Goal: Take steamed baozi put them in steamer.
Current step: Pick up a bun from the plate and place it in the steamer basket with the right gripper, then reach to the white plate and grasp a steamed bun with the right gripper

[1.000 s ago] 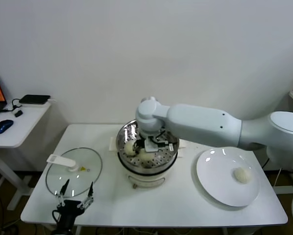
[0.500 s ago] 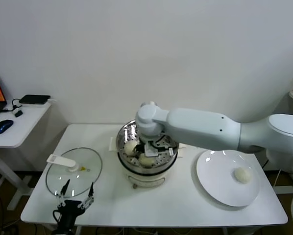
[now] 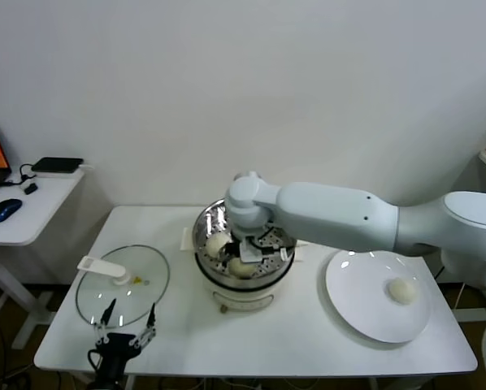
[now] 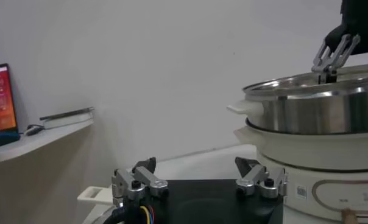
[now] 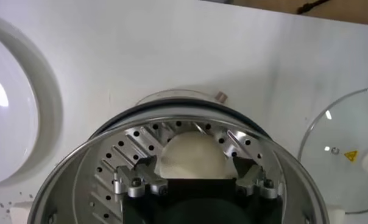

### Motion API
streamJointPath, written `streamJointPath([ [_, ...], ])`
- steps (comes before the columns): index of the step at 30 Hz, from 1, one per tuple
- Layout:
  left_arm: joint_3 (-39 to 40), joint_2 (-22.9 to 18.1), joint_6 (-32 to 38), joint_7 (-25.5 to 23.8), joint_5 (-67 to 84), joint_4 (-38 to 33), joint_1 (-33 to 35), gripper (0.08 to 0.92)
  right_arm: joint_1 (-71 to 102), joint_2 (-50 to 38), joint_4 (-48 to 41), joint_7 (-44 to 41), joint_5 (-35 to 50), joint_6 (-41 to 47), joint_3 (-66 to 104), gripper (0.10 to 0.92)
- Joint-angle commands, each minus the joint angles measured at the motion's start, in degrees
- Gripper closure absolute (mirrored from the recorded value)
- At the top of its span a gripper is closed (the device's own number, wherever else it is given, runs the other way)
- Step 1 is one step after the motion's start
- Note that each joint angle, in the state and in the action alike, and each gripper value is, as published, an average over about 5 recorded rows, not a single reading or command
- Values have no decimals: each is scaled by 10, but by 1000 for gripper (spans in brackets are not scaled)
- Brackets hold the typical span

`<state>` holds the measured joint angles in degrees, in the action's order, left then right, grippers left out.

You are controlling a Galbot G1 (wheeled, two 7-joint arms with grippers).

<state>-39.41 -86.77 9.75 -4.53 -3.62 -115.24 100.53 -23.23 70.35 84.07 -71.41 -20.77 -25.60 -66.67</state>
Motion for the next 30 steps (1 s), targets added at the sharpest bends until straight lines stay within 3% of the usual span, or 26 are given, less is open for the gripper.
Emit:
streamJointPath([
  [1,1,-1,-1,0,-1,-1,-1,177,-10,-2,-5,-2,18,-8,7,203],
  [10,2,-1,-1,0,-1,1,-2,177,-108,-33,-35,-14,166,13,3,203],
  [21,12,3,-3,-2,-2,-14,-6,177,-244,-176,-83,44,436,195,-143,203],
  [30,21,4,-2,-3,-3,-18,-12,177,-221,-313,-99,91,450,281,-172,203],
])
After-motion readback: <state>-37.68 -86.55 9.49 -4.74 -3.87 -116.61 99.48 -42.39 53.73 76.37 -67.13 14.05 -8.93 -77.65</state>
